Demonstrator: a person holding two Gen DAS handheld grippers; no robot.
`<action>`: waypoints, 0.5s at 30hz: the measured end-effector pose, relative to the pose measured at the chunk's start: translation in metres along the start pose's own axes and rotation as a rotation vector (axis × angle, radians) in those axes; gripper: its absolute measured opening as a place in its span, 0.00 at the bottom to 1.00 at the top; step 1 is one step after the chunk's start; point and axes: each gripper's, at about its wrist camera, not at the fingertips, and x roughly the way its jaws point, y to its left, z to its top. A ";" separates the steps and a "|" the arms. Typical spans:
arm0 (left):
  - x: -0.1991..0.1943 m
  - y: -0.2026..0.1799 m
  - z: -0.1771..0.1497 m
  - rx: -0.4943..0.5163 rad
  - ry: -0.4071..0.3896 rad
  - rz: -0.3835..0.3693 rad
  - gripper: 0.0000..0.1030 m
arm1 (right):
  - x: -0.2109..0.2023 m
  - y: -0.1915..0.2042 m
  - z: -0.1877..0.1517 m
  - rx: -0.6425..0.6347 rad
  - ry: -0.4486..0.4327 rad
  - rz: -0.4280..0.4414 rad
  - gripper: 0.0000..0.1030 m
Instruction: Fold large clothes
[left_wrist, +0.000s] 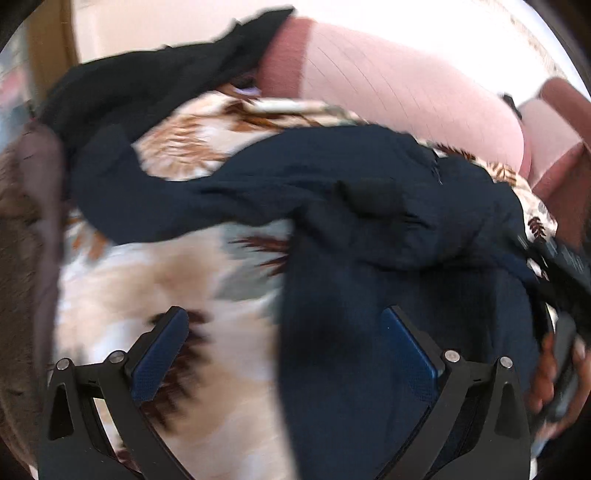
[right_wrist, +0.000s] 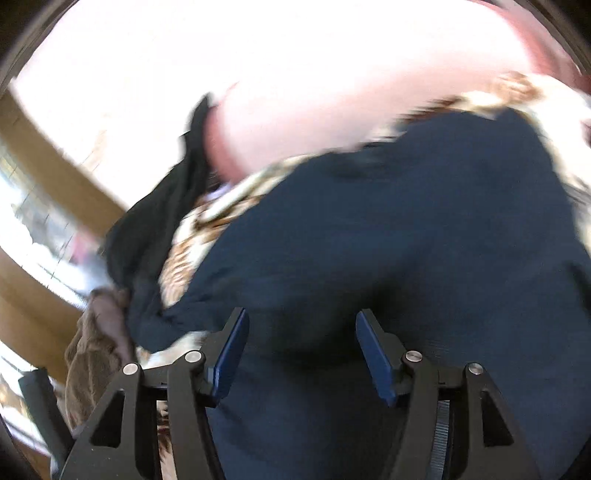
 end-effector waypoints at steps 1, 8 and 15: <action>0.012 -0.013 0.007 -0.001 0.025 -0.009 1.00 | -0.009 -0.017 -0.001 0.026 -0.003 -0.020 0.61; 0.082 -0.057 0.036 -0.121 0.192 -0.066 1.00 | -0.059 -0.111 -0.021 0.205 -0.041 -0.018 0.61; 0.069 -0.032 0.073 -0.315 0.078 -0.108 0.30 | -0.062 -0.144 -0.033 0.318 -0.056 0.065 0.61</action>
